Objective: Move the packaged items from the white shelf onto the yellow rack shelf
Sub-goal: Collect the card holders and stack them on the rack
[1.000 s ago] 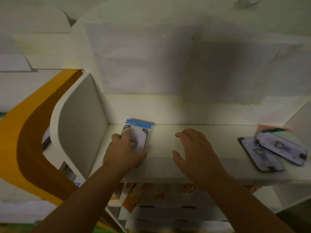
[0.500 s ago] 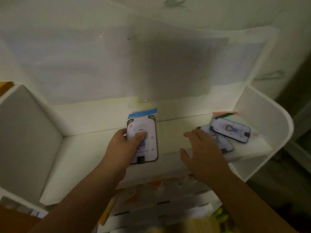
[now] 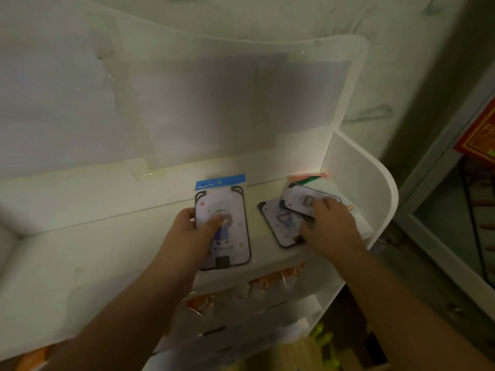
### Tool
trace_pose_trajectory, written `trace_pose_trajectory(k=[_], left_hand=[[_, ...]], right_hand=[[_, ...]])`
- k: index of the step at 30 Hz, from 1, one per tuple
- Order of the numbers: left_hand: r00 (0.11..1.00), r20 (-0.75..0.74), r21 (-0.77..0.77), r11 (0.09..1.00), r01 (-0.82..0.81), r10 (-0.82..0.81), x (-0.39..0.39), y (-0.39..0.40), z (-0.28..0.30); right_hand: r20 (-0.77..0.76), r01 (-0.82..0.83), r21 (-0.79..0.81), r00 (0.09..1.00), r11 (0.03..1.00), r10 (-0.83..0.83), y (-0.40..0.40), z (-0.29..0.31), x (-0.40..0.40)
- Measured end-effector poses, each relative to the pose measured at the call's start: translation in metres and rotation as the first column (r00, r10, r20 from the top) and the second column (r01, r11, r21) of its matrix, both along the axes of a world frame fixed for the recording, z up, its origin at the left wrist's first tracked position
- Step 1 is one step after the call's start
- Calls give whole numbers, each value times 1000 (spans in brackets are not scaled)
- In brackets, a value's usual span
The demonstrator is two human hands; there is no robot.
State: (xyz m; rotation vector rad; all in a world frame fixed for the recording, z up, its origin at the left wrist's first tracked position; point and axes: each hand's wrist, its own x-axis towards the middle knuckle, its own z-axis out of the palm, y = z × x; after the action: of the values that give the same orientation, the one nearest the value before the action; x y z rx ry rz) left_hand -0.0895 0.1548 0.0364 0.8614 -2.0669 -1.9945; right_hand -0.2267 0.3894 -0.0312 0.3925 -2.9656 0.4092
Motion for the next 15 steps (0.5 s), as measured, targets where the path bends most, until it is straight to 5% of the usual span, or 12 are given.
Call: trace_pose_trajectory(k=[7,15], left_hand=[[1000,7,0,1000,5,-5,-5,13,7],[1000,6,-20,999,-29,29,0,15,14]], right_hand=[[235,-124,194,969,973,77,19,6,-62],[234,-87,231,972,969,31,25,17,-69]])
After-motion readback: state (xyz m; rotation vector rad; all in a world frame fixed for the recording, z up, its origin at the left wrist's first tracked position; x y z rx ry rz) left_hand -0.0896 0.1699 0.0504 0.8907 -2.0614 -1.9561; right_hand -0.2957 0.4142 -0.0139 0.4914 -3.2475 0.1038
